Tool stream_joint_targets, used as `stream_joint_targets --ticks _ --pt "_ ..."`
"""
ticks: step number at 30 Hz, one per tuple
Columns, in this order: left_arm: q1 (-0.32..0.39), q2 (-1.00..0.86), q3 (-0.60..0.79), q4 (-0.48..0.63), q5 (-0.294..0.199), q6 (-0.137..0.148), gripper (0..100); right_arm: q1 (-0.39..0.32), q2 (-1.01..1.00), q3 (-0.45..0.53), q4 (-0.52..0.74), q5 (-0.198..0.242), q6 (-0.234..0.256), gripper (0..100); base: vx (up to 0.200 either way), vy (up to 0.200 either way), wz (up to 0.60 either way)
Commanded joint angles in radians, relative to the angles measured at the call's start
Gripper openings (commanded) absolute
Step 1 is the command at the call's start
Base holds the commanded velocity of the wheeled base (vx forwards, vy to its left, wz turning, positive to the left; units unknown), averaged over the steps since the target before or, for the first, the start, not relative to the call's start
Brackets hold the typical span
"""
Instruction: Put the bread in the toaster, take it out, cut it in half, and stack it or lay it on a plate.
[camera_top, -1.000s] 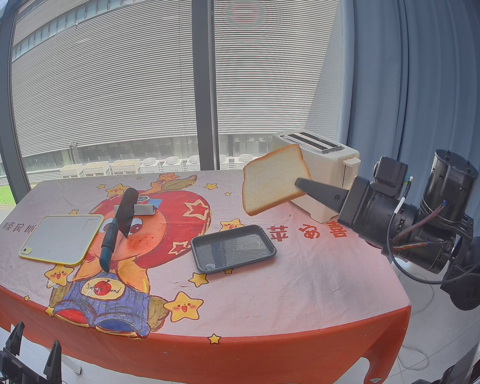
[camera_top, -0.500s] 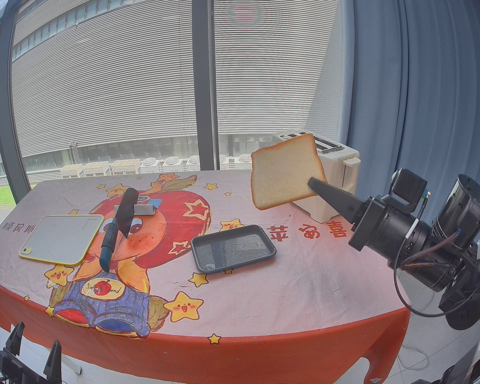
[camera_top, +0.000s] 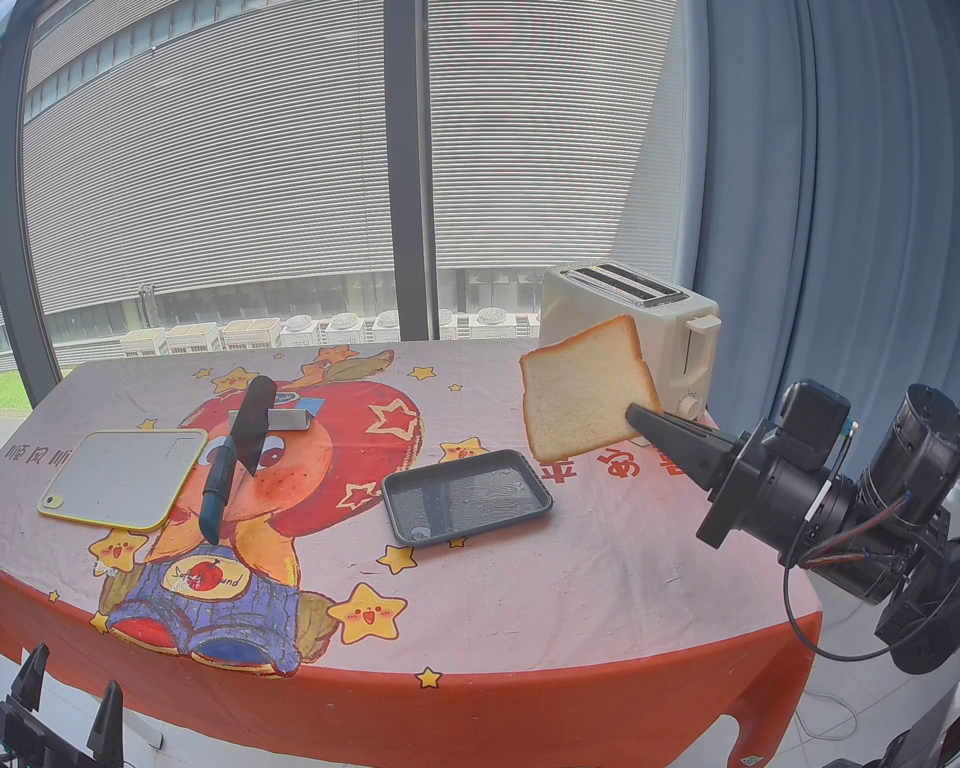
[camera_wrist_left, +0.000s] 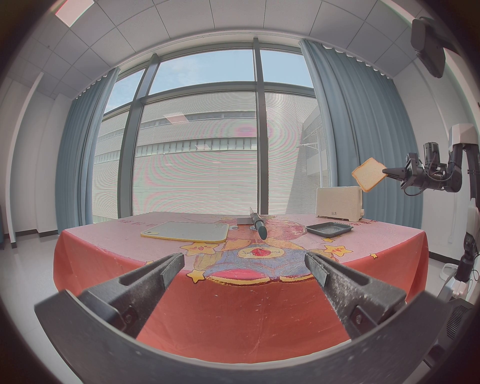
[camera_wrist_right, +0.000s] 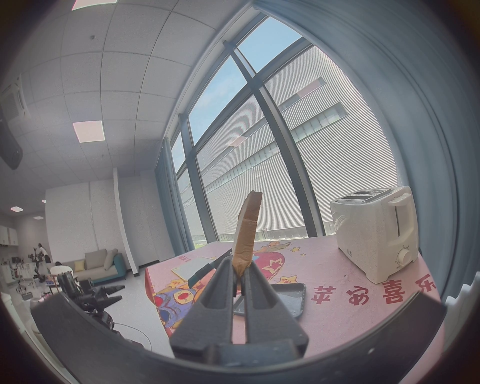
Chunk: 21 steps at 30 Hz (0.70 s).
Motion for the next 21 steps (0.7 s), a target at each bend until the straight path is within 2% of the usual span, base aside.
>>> stream_joint_targets --ticks 1,14,21 --pt "0.0 -0.012 0.018 0.0 0.0 0.0 100 0.0 0.006 0.019 -0.001 0.002 -0.017 0 0.0 0.0 0.0" --pt "0.0 -0.012 0.018 0.0 0.0 0.0 100 -0.015 0.002 0.016 -0.001 0.005 -0.034 0 0.0 0.0 0.0" --pt "0.0 -0.013 0.018 0.0 0.0 0.0 100 -0.038 0.006 0.019 -0.001 0.005 -0.075 0 0.0 0.0 0.0"
